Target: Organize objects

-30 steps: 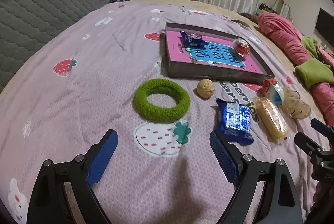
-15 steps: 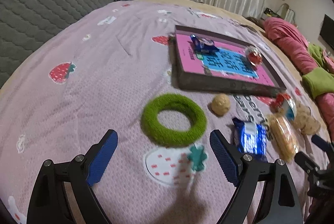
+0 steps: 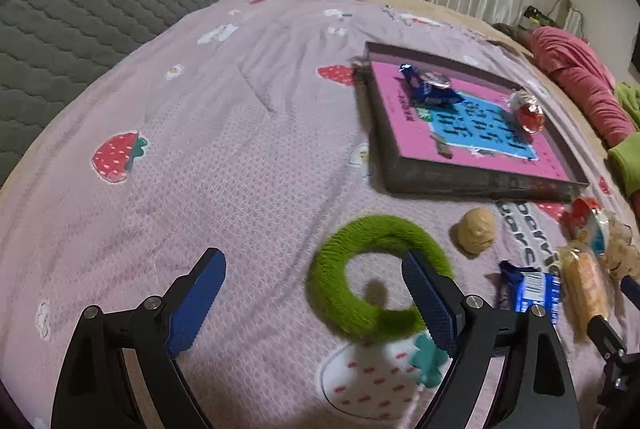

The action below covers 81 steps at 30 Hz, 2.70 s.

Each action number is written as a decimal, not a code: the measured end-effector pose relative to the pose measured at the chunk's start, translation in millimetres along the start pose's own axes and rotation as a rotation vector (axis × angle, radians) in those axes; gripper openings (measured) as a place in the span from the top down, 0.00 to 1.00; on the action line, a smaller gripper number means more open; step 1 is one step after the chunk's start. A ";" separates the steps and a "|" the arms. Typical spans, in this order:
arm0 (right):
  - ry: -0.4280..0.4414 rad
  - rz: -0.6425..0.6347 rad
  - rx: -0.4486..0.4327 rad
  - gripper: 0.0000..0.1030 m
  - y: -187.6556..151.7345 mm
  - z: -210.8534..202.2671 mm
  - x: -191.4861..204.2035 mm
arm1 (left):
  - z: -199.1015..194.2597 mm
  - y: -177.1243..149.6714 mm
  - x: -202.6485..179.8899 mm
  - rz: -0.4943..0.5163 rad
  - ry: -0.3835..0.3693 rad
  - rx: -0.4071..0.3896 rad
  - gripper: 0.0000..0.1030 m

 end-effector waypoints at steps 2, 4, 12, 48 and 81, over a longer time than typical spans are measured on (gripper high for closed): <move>-0.009 0.008 0.001 0.01 0.4 2.7 -2.3 | 5.9 -1.1 1.5 0.002 0.008 0.009 0.12; -0.006 0.018 0.002 0.01 1.2 5.5 -2.6 | 12.8 -1.7 3.0 0.003 0.014 0.024 0.12; -0.017 0.031 0.018 0.01 -1.3 17.1 -3.8 | 22.4 -0.6 -2.2 0.034 0.018 0.022 0.12; 0.070 0.039 0.026 0.62 -5.2 17.8 10.9 | 8.1 -5.6 -12.4 0.059 -0.033 0.011 0.88; 0.113 0.037 -0.042 0.62 -14.3 -49.6 16.1 | -69.4 -51.4 -48.5 0.112 -0.080 -0.063 0.88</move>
Point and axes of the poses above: each gripper's, at about its wrist camera, not at the fingertips, and z roughly the way its jaws point, x to its left, y to its top, the point moved 9 cm from there along z, roughly the way its jaws point, and after that the axes turned 4 degrees about y, right-handed, at the moved point
